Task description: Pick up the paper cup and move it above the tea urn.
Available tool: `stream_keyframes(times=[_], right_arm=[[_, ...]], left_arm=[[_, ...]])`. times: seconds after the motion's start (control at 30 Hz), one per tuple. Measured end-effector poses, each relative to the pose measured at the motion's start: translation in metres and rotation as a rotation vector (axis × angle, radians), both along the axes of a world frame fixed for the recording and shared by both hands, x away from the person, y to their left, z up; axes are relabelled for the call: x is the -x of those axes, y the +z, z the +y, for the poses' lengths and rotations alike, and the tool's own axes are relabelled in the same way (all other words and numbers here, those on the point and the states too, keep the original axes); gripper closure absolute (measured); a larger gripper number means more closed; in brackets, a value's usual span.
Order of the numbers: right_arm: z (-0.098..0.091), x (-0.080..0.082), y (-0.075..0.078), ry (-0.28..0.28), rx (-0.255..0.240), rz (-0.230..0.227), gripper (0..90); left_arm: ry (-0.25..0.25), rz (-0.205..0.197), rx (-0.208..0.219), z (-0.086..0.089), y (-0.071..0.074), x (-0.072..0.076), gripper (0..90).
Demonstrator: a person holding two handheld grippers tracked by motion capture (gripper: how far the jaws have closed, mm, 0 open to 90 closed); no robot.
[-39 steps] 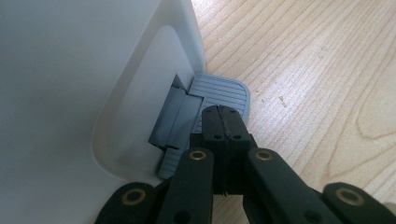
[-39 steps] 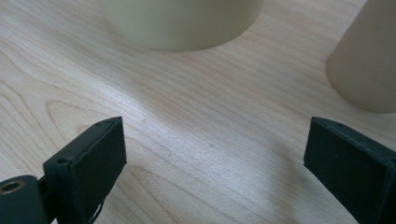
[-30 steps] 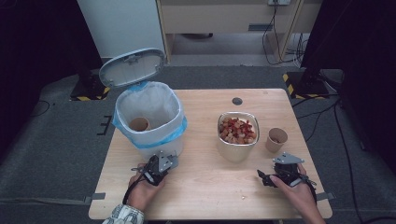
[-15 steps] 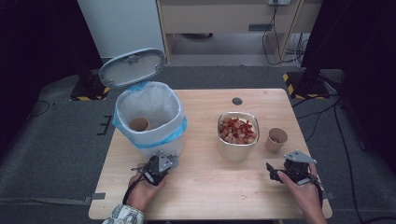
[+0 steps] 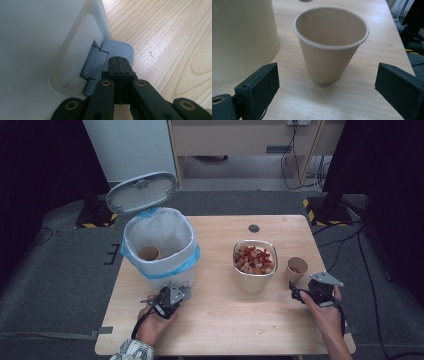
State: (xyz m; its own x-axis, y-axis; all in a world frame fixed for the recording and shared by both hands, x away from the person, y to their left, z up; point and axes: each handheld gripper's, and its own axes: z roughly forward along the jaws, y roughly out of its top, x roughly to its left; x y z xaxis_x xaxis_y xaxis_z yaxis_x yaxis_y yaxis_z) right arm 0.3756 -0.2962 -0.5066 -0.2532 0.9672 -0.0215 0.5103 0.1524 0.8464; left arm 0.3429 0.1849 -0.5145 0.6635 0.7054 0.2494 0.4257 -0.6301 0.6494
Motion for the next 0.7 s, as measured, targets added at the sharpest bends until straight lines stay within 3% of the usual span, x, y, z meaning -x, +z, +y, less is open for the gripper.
stream_keyframes(times=[0.2,0.37,0.7], right_arm=[[0.003,-0.013,0.008,0.008,0.008,-0.034,5.9],[0.007,-0.021,0.007,0.009,0.028,-0.021,5.9],[0.005,-0.039,0.005,-0.018,-0.053,-0.041,8.5]], left_arm=[[0.0,-0.002,-0.001,0.0,0.0,0.0,90.0],[0.0,-0.001,0.0,0.0,0.0,0.0,90.0],[0.0,-0.001,0.0,0.0,0.0,0.0,90.0]])
